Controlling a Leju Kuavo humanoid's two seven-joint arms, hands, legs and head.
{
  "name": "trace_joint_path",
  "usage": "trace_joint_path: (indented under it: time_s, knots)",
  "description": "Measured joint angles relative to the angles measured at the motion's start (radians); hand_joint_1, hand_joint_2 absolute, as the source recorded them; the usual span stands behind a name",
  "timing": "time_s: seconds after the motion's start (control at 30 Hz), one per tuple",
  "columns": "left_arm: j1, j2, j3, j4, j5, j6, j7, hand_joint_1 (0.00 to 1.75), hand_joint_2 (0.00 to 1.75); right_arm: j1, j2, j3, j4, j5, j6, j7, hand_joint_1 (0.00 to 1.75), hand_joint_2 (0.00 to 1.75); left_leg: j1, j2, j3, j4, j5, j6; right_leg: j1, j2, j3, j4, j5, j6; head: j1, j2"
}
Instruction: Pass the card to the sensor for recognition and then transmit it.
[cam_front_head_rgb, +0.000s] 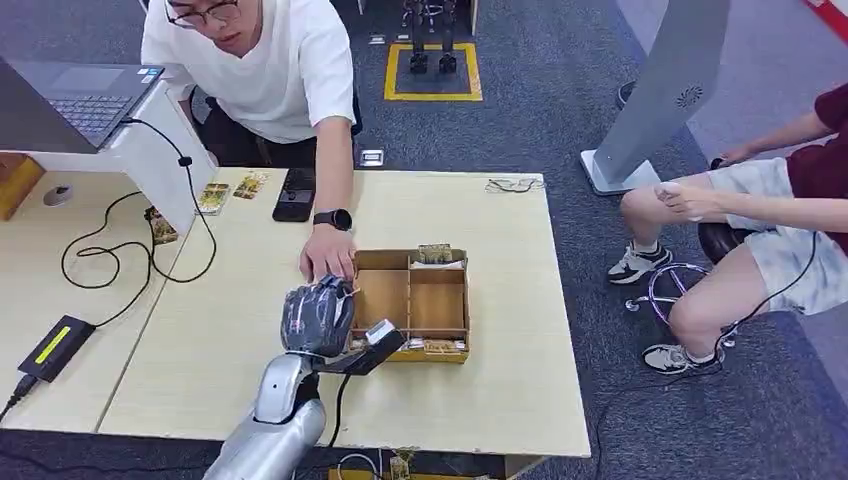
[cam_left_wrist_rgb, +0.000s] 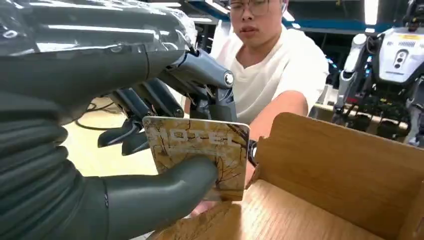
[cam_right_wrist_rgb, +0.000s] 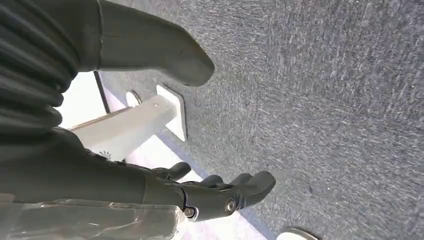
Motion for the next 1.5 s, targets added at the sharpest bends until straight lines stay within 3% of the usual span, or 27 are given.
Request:
trace_joint_path:
  time_s: [0.97,1.5]
  knots:
    - [-0.024,0.008,-0.034,0.041,-0.011,-0.052,0.035,1.75,1.75,0.001,0.0,0.018,0.0,0.0,0.0,0.015,0.0,1.75,0.0,-0.002,0.01,0.0,0.0,0.0,0.0,-0.002,0.011,0.0,0.0,0.001,0.0,0.0]
    - [-0.063,0.023,-0.06,0.058,0.01,-0.287,0.053,1.75,1.75,-0.001,0.0,0.049,-0.005,0.0,0.006,0.037,0.0,1.75,-0.002,-0.015,0.03,-0.001,-0.006,0.005,-0.002,-0.016,0.037,-0.002,-0.01,0.003,0.0,0.0]
